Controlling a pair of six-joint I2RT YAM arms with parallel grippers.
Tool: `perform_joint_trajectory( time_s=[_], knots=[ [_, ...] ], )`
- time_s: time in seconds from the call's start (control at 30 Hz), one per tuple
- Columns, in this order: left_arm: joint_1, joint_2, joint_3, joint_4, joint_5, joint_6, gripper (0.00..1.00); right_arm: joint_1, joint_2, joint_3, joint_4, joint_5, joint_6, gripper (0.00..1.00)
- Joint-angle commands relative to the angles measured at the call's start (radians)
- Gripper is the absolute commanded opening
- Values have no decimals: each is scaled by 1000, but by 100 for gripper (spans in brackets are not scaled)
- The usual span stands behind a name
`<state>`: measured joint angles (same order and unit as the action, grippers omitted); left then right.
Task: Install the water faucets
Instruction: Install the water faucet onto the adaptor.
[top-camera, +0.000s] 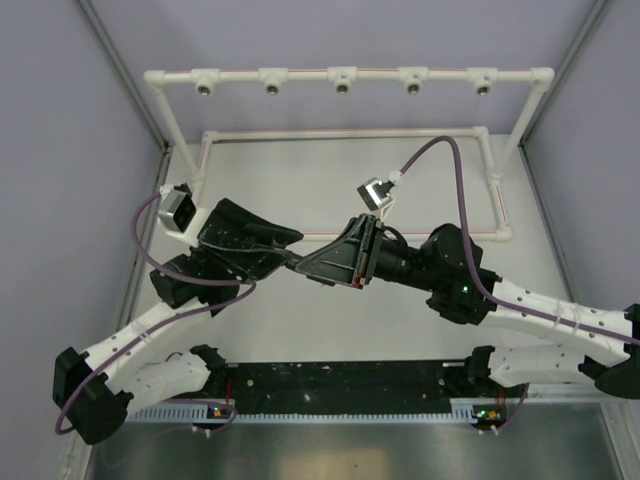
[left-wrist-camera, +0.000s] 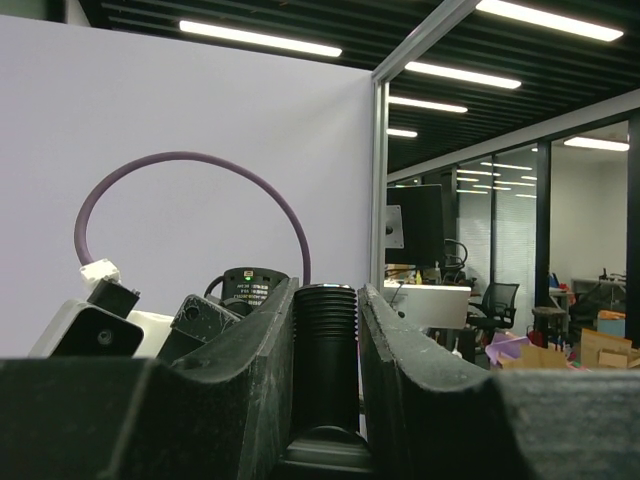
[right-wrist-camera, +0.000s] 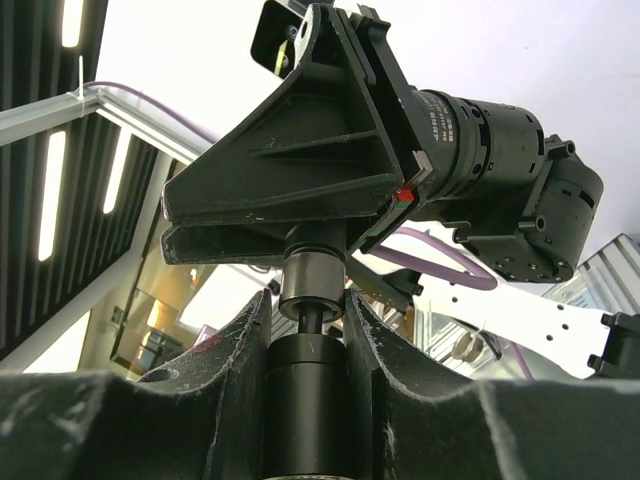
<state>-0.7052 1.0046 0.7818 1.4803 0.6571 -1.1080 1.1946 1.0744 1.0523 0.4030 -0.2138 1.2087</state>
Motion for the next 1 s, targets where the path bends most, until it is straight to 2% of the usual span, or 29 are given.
perform_joint_trajectory(
  time_s=[0.0, 0.4, 0.6, 0.97],
  knots=[
    [-28, 45, -41, 138, 230, -19, 0, -26, -19, 41, 207, 117, 5, 26],
    [-28, 28, -47, 140, 210, -19, 0, -40, -42, 17, 208, 116, -5, 40],
    [-28, 22, -49, 140, 199, -19, 0, -47, -50, 6, 201, 116, -15, 40],
    [-28, -17, -50, 140, 150, -13, 0, -50, -113, -29, 120, 188, -152, 45]
  ],
)
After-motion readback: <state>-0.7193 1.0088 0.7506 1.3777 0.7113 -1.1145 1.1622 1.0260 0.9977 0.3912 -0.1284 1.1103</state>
